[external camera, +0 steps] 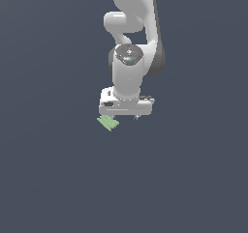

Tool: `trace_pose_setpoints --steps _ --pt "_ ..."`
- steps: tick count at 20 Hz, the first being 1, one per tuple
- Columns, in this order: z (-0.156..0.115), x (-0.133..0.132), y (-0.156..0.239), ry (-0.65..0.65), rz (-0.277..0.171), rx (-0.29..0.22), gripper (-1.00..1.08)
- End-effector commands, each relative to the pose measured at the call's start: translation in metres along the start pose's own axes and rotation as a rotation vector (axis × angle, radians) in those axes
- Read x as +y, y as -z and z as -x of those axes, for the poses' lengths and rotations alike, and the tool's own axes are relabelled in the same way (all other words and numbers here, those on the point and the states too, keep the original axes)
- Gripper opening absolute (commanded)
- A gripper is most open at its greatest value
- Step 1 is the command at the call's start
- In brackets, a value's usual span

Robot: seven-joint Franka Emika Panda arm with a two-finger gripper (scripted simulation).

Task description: Pick up the object and move it to a goal position.

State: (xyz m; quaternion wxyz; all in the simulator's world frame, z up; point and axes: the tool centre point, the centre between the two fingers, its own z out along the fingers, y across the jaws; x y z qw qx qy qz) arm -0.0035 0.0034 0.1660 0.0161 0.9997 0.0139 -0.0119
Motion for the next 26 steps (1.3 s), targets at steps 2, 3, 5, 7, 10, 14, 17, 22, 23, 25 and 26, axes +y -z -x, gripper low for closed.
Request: trace_pose_setpoints --steps 2,3,5,7,10,14,17,22,23,25,26 --pt "0.000 0.000 0.000 0.000 0.000 0.001 1.00" --pt "-0.001 0.000 0.002 0.002 0.000 0.005 1.00" --pt "-0.005 -0.002 0.007 0.006 0.000 0.018 1.00" --pt "-0.011 -0.004 0.015 0.013 -0.001 0.039 1.00" --pt "-0.016 -0.006 0.023 0.019 -0.001 0.057 1.00" --pt "-0.015 -0.006 0.022 0.020 -0.001 0.054 1.00" --pt "-0.014 -0.004 0.020 0.030 -0.001 0.055 1.00" --pt "-0.011 0.002 0.012 0.067 0.000 0.053 1.00" --pt "-0.010 0.004 0.010 0.078 0.000 0.052 1.00" --pt "-0.008 0.007 0.006 0.101 0.000 0.051 1.00" --pt "-0.006 0.009 0.003 0.115 0.000 0.050 1.00"
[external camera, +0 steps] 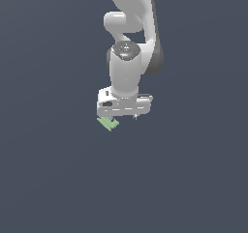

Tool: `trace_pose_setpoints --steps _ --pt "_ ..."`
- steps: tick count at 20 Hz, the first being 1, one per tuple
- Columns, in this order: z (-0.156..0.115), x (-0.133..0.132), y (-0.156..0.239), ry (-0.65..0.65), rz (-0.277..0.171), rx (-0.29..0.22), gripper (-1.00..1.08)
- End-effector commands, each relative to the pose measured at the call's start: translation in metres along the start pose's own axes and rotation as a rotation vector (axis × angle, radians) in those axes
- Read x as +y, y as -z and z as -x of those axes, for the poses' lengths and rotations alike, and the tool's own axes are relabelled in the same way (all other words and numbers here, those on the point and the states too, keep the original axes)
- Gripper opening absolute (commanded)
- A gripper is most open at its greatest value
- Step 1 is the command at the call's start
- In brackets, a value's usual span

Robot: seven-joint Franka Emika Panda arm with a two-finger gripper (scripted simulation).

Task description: Pick up the object and move it to a goal position.

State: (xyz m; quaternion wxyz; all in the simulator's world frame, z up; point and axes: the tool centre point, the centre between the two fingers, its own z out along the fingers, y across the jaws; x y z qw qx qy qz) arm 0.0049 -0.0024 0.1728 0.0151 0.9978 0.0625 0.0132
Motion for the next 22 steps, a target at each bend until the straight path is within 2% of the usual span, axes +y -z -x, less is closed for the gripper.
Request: trace_pose_setpoints --steps 1,22 --pt "0.004 0.005 -0.006 0.033 -0.001 -0.002 1.00" --pt "0.066 0.055 -0.081 0.455 -0.022 -0.015 1.00"
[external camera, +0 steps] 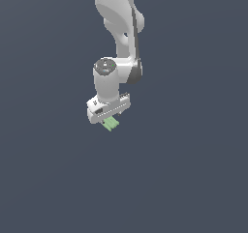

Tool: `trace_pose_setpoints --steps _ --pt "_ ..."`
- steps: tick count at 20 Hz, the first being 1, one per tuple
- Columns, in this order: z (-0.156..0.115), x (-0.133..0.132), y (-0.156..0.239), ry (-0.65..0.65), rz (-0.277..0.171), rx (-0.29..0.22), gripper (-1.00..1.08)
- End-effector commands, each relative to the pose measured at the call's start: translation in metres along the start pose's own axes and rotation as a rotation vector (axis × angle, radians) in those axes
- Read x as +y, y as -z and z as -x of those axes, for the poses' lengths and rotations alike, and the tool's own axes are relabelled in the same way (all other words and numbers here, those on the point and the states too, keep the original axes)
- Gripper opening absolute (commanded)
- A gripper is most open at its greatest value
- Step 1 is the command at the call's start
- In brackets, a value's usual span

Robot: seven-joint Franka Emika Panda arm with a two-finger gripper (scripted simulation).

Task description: Pick up the object and move it to a goal position.

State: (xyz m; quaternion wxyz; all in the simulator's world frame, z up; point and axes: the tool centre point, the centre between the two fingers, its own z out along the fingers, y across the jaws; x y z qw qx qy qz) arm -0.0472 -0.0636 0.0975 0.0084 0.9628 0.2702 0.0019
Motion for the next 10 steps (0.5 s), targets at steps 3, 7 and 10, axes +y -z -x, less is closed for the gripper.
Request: trace_pose_setpoints --steps 3,7,10 --pt "0.017 0.002 -0.015 0.092 -0.006 0.000 1.00" --pt "0.029 0.002 -0.024 0.156 -0.010 0.001 1.00" --pt "0.036 0.002 -0.030 0.193 -0.013 0.002 1.00"
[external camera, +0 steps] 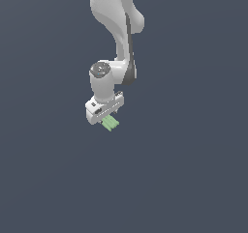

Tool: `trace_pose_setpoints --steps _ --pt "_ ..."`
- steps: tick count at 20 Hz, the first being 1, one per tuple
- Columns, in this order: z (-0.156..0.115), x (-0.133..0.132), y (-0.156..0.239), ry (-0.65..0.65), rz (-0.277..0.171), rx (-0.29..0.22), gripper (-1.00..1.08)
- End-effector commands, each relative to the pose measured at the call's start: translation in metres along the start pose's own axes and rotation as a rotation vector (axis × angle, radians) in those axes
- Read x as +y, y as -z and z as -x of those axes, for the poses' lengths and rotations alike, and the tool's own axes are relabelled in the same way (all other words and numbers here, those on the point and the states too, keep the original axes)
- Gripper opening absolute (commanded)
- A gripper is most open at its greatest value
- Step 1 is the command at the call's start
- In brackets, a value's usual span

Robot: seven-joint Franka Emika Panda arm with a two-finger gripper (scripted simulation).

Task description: Pick up the object and move it to a goal position.

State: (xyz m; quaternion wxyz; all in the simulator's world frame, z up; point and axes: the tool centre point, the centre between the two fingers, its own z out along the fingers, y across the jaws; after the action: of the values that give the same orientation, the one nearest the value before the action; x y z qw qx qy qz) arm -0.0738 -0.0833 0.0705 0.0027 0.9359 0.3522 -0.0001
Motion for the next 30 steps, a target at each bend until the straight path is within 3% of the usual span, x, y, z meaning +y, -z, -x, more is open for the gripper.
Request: trace_pose_setpoints --steps 1,14,30 --pt "0.005 -0.001 -0.004 0.031 -0.002 0.001 1.00" --pt "0.013 -0.002 -0.013 0.070 -0.005 0.002 1.00" --pt "0.014 -0.003 -0.061 0.075 -0.005 0.002 1.00"
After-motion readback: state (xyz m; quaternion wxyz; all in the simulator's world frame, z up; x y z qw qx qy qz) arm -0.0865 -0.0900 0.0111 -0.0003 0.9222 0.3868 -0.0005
